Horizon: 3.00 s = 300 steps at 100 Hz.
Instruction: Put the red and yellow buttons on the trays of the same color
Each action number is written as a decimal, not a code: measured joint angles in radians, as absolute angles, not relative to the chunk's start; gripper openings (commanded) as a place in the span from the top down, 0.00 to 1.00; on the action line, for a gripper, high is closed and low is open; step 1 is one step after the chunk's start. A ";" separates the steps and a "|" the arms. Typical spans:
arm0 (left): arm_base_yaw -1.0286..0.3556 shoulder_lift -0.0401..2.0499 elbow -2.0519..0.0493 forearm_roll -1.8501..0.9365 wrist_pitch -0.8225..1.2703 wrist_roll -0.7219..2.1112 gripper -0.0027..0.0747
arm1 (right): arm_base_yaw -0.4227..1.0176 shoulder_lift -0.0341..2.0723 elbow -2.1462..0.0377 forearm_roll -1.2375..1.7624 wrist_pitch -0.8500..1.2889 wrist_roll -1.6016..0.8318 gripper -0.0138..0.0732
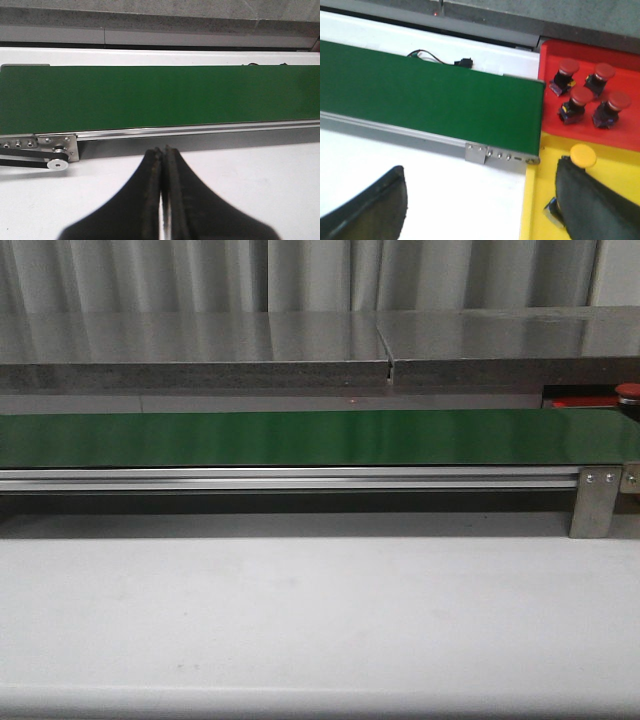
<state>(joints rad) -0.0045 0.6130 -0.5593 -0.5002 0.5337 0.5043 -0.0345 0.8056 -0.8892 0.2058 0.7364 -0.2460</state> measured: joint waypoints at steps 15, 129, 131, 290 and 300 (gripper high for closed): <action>-0.005 0.613 -0.559 -0.500 0.534 0.504 0.99 | -0.035 0.654 -0.751 0.206 0.736 -0.246 0.19; -0.005 0.613 -0.559 -0.500 0.536 0.504 0.68 | -0.035 0.549 -0.666 0.206 0.723 -0.244 0.92; -0.005 0.613 -0.559 -0.500 0.538 0.504 0.64 | -0.035 0.549 -0.666 0.206 0.723 -0.244 0.92; 0.438 1.793 -1.484 -0.339 0.664 0.201 0.12 | -0.035 0.549 -0.666 0.206 0.723 -0.242 0.92; 0.438 1.887 -1.557 -0.351 0.668 0.201 0.12 | -0.035 0.549 -0.666 0.206 0.723 -0.242 0.92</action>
